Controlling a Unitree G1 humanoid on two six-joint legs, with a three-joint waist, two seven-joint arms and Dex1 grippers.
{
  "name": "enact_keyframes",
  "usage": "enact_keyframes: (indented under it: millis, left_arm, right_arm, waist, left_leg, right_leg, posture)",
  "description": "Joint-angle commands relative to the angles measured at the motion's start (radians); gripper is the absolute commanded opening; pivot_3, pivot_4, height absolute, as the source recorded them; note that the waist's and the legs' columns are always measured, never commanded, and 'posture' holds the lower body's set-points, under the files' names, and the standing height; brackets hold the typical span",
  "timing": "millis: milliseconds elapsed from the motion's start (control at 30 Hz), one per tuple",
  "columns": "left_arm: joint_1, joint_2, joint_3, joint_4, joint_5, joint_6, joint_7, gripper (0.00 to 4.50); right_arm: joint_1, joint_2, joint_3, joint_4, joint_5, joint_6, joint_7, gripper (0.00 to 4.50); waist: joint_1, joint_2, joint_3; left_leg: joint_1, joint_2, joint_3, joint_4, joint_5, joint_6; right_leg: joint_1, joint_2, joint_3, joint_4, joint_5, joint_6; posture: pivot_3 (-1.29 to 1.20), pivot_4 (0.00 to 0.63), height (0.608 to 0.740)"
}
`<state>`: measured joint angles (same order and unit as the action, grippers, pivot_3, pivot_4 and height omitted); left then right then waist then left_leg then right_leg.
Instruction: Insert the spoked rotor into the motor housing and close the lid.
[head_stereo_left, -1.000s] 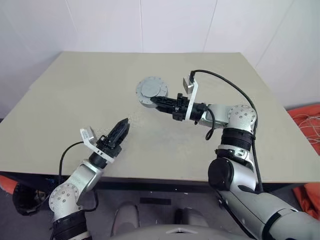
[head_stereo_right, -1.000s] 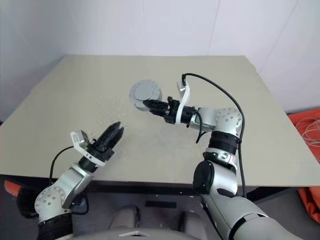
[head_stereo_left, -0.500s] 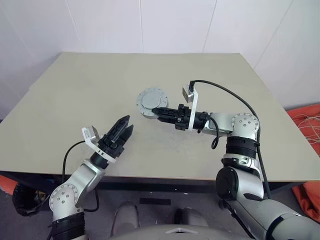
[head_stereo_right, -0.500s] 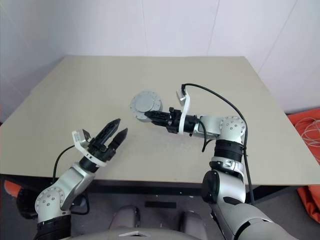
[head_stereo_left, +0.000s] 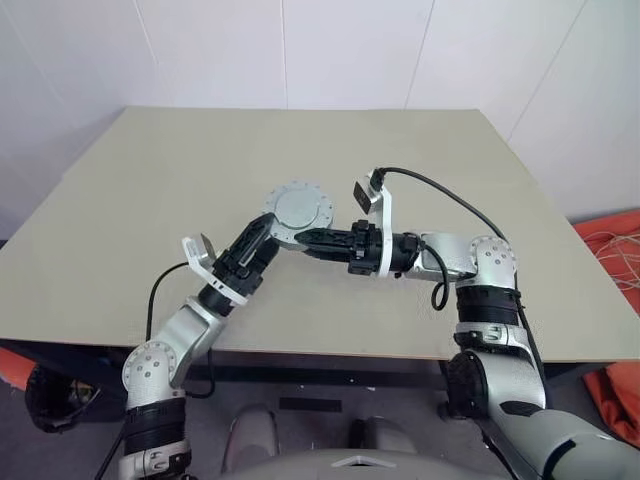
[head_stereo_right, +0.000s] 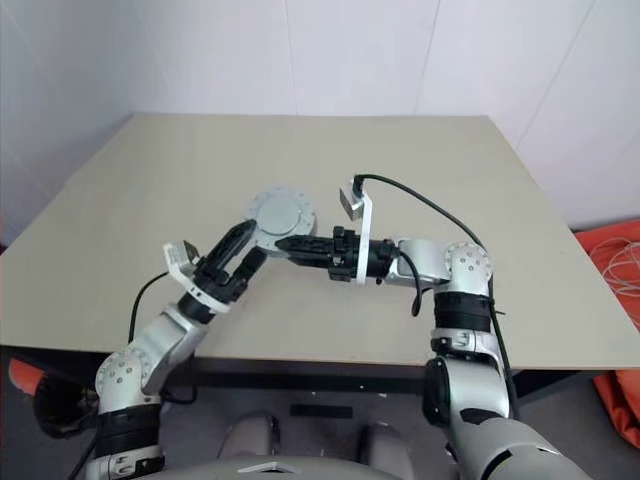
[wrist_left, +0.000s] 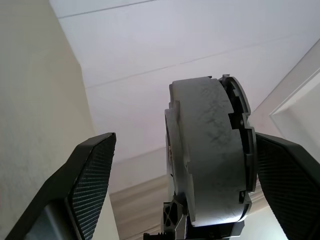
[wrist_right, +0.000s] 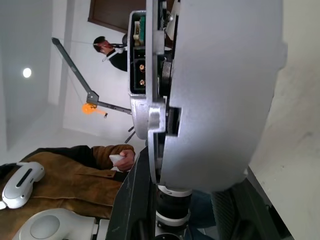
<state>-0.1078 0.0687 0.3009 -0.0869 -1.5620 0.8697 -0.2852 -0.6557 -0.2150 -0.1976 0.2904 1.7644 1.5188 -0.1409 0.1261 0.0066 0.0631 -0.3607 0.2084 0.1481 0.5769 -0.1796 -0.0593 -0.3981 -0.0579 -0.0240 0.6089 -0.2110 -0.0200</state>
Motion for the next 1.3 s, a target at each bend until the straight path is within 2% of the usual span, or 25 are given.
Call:
enact_keyframes:
  millis: [33, 333, 767, 867, 1033, 1300]
  left_arm:
    - [-0.027, 0.012, -0.007, -0.009, -0.013, 0.004, -0.026, 4.47]
    - [-0.010, 0.017, -0.022, -0.025, -0.010, 0.005, -0.028, 4.47]
    - [-0.032, 0.065, -0.029, 0.001, -0.047, 0.057, -0.021, 4.47]
    - [-0.042, 0.073, -0.025, 0.012, -0.052, 0.060, -0.021, 3.85]
    - [-0.038, 0.082, -0.029, 0.013, -0.065, 0.076, -0.021, 2.27]
    - [-0.020, 0.093, -0.037, 0.004, -0.083, 0.097, -0.017, 2.23]
  right_arm:
    - [0.008, -0.041, 0.082, -0.088, 0.189, -0.084, -0.054, 1.57]
    - [0.034, -0.092, 0.151, -0.128, 0.208, -0.169, -0.048, 1.57]
    - [0.040, -0.131, 0.221, -0.140, 0.208, -0.155, 0.009, 1.57]
    - [0.045, -0.137, 0.229, -0.148, 0.208, -0.159, 0.018, 1.57]
    - [0.051, -0.142, 0.243, -0.159, 0.208, -0.162, 0.029, 1.57]
    - [0.052, -0.150, 0.259, -0.163, 0.208, -0.160, 0.041, 1.57]
  waist:
    - [0.000, 0.000, 0.000]
    - [0.000, -0.001, -0.001]
    - [0.000, -0.004, -0.003]
    - [0.001, -0.004, -0.003]
    - [0.001, -0.005, -0.003]
    - [0.001, -0.005, -0.003]
  left_leg:
    - [0.000, 0.000, 0.000, 0.000, 0.000, 0.000]
    - [-0.002, -0.001, -0.001, 0.003, 0.000, 0.000]
    - [-0.004, -0.001, -0.001, 0.004, 0.000, 0.000]
    - [-0.004, -0.001, -0.001, 0.005, 0.000, 0.000]
    - [-0.004, -0.001, -0.002, 0.005, 0.000, 0.000]
    - [-0.004, -0.001, -0.001, 0.005, 0.000, 0.000]
  right_leg:
    - [0.000, 0.000, 0.000, 0.000, 0.000, 0.000]
    - [0.000, -0.001, 0.000, 0.000, 0.001, 0.002]
    - [0.000, -0.001, 0.000, 0.000, 0.002, 0.004]
    - [0.000, -0.001, 0.000, 0.000, 0.002, 0.004]
    - [0.000, -0.001, 0.000, 0.000, 0.002, 0.004]
    - [0.000, -0.001, 0.000, 0.000, 0.002, 0.004]
  posture:
    - [0.00, 0.000, 0.740]
    - [0.00, 0.000, 0.740]
    - [0.00, 0.000, 0.740]
    - [0.00, 0.000, 0.740]
    - [0.00, 0.000, 0.740]
    - [0.00, 0.000, 0.740]
